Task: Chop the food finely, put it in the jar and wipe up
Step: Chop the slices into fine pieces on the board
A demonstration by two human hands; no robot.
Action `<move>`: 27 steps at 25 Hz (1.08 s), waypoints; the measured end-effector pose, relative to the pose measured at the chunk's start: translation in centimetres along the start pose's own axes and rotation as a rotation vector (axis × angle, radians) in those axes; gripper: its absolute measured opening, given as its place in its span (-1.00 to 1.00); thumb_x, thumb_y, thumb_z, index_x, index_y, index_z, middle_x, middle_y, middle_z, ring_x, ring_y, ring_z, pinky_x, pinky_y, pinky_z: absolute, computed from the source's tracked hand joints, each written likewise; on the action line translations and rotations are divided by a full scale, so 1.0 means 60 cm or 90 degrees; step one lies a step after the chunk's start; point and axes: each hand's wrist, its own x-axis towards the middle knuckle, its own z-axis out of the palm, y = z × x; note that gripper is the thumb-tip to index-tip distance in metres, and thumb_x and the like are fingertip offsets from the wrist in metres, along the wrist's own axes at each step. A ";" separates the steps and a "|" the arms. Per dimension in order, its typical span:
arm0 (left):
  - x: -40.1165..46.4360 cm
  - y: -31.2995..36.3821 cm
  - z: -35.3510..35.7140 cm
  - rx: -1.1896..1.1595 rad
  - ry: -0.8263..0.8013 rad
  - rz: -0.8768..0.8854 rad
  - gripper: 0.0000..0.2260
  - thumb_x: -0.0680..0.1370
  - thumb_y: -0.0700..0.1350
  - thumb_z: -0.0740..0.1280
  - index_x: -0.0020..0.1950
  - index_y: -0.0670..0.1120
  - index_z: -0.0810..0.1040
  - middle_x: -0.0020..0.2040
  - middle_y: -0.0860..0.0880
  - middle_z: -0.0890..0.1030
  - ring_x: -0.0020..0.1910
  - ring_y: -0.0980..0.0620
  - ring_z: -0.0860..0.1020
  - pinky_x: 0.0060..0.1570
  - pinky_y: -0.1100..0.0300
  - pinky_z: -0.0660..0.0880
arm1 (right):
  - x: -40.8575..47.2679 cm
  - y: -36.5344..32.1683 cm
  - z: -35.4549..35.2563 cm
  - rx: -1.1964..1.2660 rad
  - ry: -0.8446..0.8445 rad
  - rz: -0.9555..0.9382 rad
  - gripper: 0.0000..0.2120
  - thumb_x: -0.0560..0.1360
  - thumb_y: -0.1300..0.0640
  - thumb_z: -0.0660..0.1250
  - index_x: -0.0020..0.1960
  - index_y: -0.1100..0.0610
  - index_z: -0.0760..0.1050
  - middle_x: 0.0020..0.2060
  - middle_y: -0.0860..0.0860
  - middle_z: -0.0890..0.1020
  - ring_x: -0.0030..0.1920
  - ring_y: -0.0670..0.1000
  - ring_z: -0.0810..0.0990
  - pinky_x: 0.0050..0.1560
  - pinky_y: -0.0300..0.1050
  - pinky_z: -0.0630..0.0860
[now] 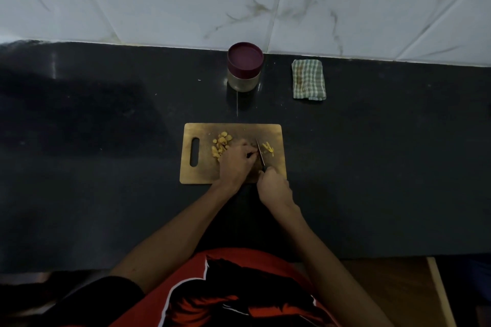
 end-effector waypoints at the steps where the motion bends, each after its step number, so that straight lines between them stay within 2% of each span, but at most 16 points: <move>1: -0.001 0.001 -0.001 -0.003 0.001 -0.004 -0.84 0.54 -0.13 0.32 0.05 -0.07 0.66 -0.06 0.01 0.57 -0.13 0.14 0.47 -0.13 0.25 0.42 | 0.004 -0.005 -0.002 0.001 0.000 -0.002 -0.71 0.68 0.05 0.06 0.21 0.21 0.43 0.06 0.13 0.56 -0.01 0.08 0.51 -0.10 -0.03 0.37; 5: -0.007 0.006 0.000 -0.011 0.020 -0.031 -0.85 0.53 -0.13 0.34 0.04 -0.05 0.66 -0.06 0.04 0.58 -0.14 0.15 0.49 -0.13 0.20 0.48 | -0.005 0.001 0.007 -0.004 0.016 -0.004 -0.70 0.68 0.05 0.06 0.24 0.21 0.43 0.13 0.16 0.56 0.13 0.16 0.56 -0.06 -0.01 0.40; 11: -0.007 0.003 -0.002 -0.006 0.005 -0.029 -0.83 0.54 -0.08 0.34 0.10 -0.03 0.64 0.02 0.05 0.58 -0.08 0.16 0.51 -0.07 0.23 0.48 | -0.049 0.053 0.029 -0.027 -0.005 0.023 -0.70 0.68 -0.01 0.05 0.17 0.18 0.42 0.09 0.17 0.59 0.11 0.16 0.57 0.08 0.10 0.51; 16: -0.010 0.006 -0.004 -0.001 0.016 -0.032 -0.84 0.53 -0.10 0.35 0.07 -0.05 0.65 0.00 0.04 0.58 -0.08 0.10 0.54 -0.12 0.21 0.49 | -0.024 0.023 0.022 0.007 0.042 -0.024 -0.72 0.68 0.04 0.09 0.19 0.20 0.45 0.08 0.16 0.59 0.09 0.16 0.57 -0.09 -0.04 0.40; 19: -0.011 0.006 -0.003 -0.007 0.024 -0.030 -0.85 0.53 -0.10 0.35 0.06 -0.06 0.66 -0.01 0.04 0.58 -0.10 0.12 0.54 -0.14 0.24 0.49 | -0.019 0.017 0.021 0.022 0.051 -0.017 -0.72 0.68 0.05 0.09 0.20 0.21 0.46 0.10 0.15 0.57 0.12 0.16 0.56 -0.09 -0.06 0.37; 24: -0.013 0.007 -0.003 0.006 0.025 -0.040 -0.83 0.54 -0.10 0.34 0.09 -0.04 0.65 0.03 0.05 0.58 -0.08 0.14 0.53 -0.15 0.30 0.43 | -0.022 0.022 0.026 0.045 0.059 -0.015 -0.72 0.68 0.05 0.09 0.19 0.21 0.46 0.07 0.13 0.58 0.05 0.10 0.57 -0.10 -0.06 0.41; 27: -0.013 0.007 -0.003 0.017 0.023 -0.029 -0.82 0.54 -0.08 0.34 0.12 -0.02 0.63 0.06 0.04 0.57 -0.06 0.13 0.53 -0.12 0.27 0.47 | -0.022 0.018 0.020 0.047 0.045 -0.004 -0.72 0.68 0.05 0.09 0.20 0.20 0.46 0.08 0.13 0.57 0.04 0.09 0.56 -0.10 -0.07 0.39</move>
